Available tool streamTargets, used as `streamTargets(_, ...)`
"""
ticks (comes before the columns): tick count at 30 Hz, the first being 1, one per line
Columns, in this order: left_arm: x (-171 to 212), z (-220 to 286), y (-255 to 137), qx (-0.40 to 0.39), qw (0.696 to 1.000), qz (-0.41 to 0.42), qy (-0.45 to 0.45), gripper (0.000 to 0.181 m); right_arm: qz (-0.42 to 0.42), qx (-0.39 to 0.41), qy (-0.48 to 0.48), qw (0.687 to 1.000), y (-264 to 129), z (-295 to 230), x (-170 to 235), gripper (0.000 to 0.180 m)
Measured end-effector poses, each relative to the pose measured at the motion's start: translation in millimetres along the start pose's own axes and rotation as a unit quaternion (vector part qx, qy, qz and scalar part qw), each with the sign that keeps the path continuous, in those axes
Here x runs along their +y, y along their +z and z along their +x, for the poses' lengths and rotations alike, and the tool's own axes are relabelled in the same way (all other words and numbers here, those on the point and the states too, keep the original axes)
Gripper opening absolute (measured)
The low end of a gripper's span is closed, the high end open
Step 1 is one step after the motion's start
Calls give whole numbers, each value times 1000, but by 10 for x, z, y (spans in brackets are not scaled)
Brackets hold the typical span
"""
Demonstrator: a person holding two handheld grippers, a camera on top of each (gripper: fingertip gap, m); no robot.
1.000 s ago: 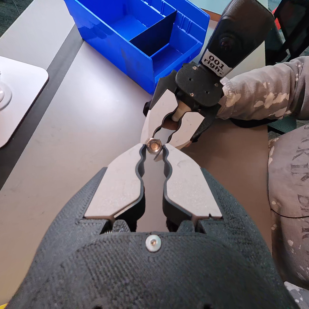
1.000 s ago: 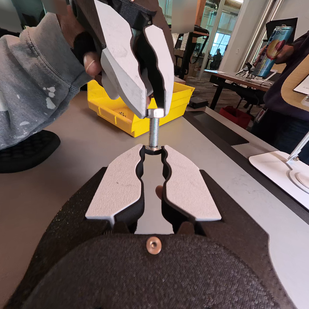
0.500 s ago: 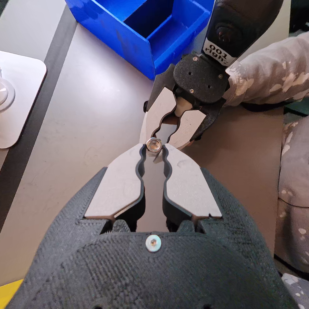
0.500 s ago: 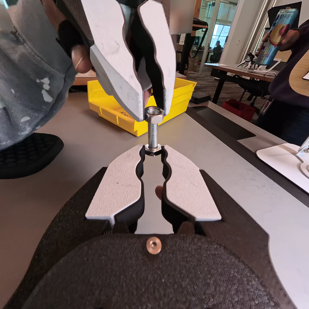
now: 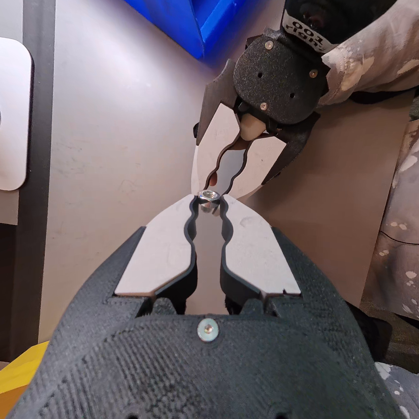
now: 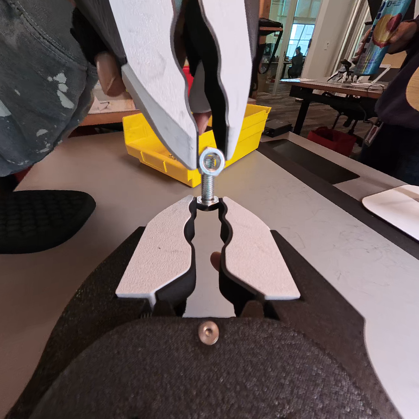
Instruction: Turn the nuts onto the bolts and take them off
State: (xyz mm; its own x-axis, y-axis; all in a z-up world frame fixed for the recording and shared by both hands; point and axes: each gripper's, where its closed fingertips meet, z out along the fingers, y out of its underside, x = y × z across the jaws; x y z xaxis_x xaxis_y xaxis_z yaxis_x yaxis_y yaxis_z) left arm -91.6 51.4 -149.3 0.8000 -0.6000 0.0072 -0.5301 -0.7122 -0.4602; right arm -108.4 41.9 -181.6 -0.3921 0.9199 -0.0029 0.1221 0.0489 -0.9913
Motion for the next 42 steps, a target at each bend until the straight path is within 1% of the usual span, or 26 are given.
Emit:
streamTargets(1, -10, -10, -28, -1, 1000, 5, -3, 19, 4, 0, 7, 1000, -7, 15, -7, 18)
streamTargets(9, -40, -74, -222, -14, 1000, 22, -11, 19, 32, 11, 39, 999, -62, 130, -60, 18)
streamTargets(14, -107, -21, -178, 15, 999, 38, -10, 19, 28, 5, 23, 999, -43, 72, -65, 18)
streamTargets(17, -209, -8, -181, 29, 995, 89, -19, 19, 45, 3, 20, 999, -62, 47, -133, 18)
streamTargets(19, -314, 3, -218, 40, 988, 147, -26, 19, 65, 5, 23, 998, -99, 55, -217, 18)
streamTargets(24, -506, -13, -402, 46, 953, 295, -52, 19, 120, 11, 26, 992, -226, 90, -440, 18)
streamTargets(27, -560, 1, -496, 55, 932, 354, -61, 18, 136, 16, 28, 990, -277, 111, -519, 18)
streamTargets(29, -562, 15, -476, 56, 928, 363, -61, 18, 135, 18, 27, 990, -291, 122, -542, 18)
streamTargets(33, -552, 26, -384, 46, 930, 360, -53, 18, 128, 22, 19, 991, -305, 138, -550, 18)
streamTargets(42, -556, 41, -425, 44, 914, 401, -47, 18, 140, 18, 18, 990, -325, 118, -592, 18)
